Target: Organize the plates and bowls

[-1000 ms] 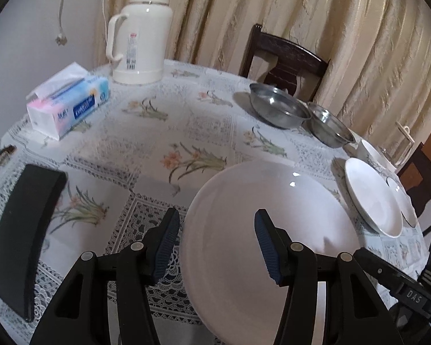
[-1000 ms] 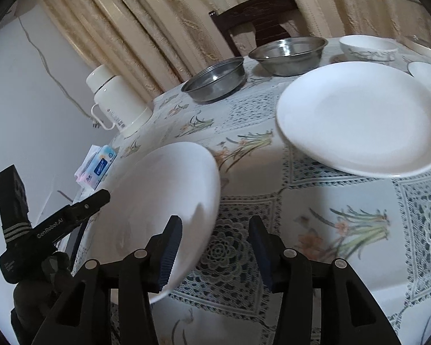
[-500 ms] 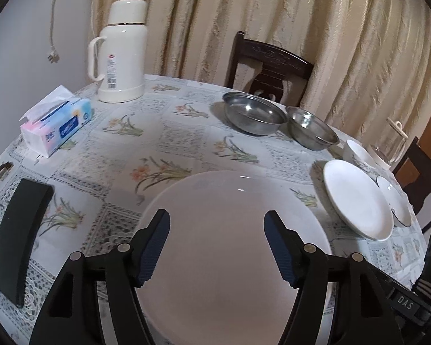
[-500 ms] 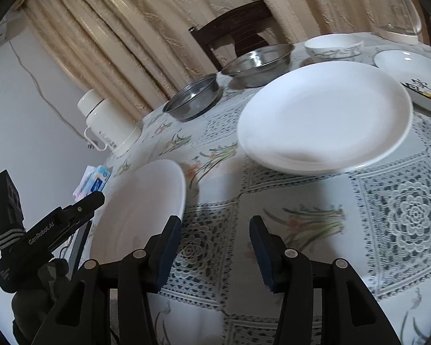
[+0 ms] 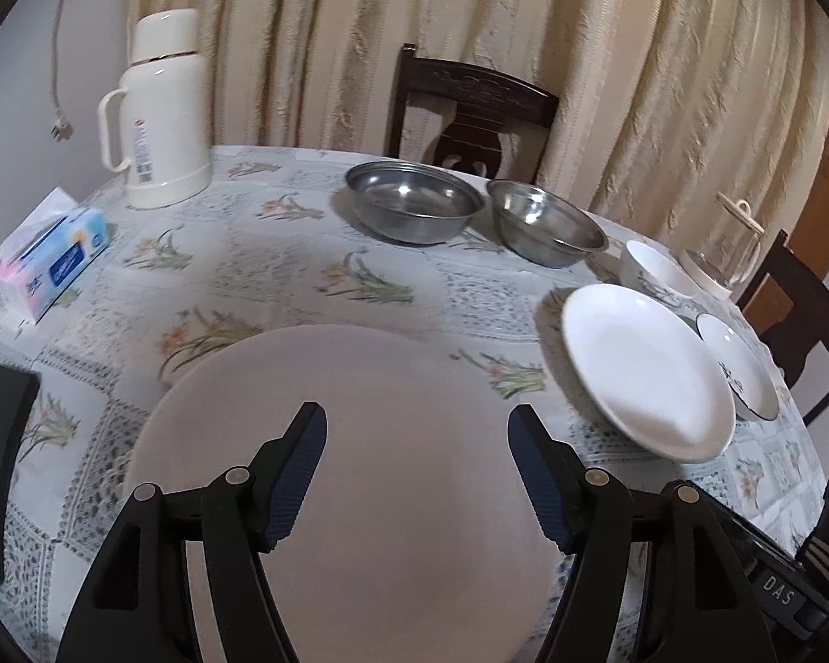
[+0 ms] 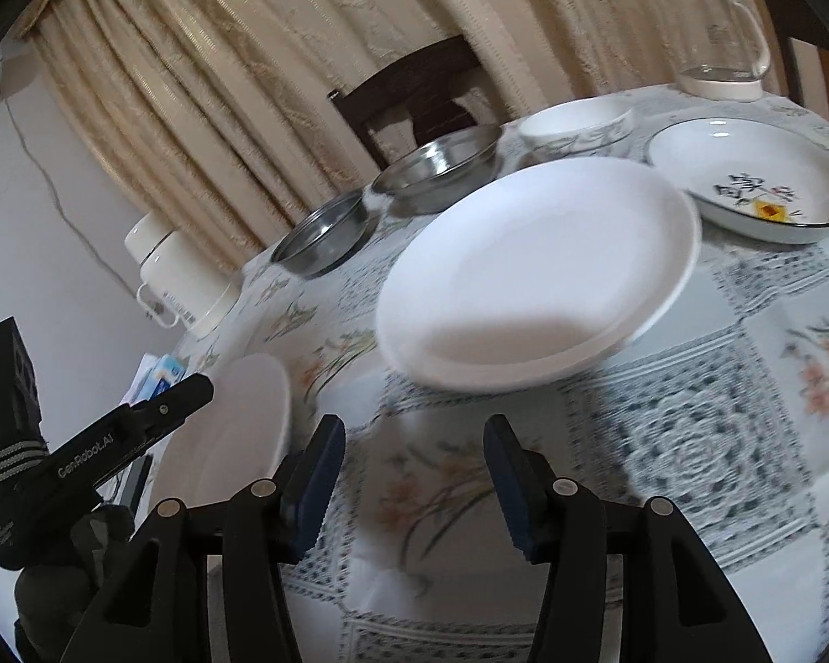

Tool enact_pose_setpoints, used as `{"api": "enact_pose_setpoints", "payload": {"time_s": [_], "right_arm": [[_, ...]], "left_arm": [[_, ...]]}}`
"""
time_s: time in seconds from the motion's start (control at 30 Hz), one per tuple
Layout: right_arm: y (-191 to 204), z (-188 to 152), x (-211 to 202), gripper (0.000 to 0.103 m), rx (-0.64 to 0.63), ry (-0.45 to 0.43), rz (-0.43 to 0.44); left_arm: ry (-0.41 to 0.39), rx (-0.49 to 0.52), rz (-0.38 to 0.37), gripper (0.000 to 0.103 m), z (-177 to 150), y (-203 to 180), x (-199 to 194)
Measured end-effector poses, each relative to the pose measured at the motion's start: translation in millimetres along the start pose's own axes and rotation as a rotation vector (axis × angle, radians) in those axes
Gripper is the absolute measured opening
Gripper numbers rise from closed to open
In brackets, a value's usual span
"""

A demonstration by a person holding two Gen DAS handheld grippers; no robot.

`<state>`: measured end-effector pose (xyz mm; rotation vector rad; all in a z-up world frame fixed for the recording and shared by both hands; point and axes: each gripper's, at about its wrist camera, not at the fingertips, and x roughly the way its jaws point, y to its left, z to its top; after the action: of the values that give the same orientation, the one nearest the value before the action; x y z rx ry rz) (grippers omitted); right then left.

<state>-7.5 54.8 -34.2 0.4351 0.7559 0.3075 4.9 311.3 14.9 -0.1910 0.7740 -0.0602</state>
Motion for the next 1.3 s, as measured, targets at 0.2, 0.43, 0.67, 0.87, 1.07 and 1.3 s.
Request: {"api": "enact_pose_setpoints", "payload": {"time_s": [0.2,0.43,0.67,0.87,1.07,1.3], "right_arm": [[-17.4,6.6,-3.2,0.056,0.041,-0.017,-0.023],[-31.3,14.4,-9.4,0.059,0.068,-0.043,-0.055],[-50.7,28.0,-19.5,0.06,0.113,-0.089,-0.1],[-67.0,39.6,-22.4,0.06,0.165,-0.076,-0.151],[-78.8,53.6,-24.3,0.06,0.197,-0.064,-0.158],[-87.6,67.7,-10.7,0.06,0.199,-0.044,-0.147]], "left_arm": [[-0.008,0.063,-0.004,0.069,4.2,-29.0,7.6],[0.02,0.1,-0.026,0.07,6.8,-50.0,21.4],[0.079,0.082,-0.09,0.07,12.4,-62.9,38.6],[0.128,0.064,-0.133,0.07,19.7,-72.6,57.4],[0.202,0.008,-0.187,0.07,31.3,-81.1,79.6],[0.232,-0.023,-0.195,0.07,47.7,-89.7,102.9]]}}
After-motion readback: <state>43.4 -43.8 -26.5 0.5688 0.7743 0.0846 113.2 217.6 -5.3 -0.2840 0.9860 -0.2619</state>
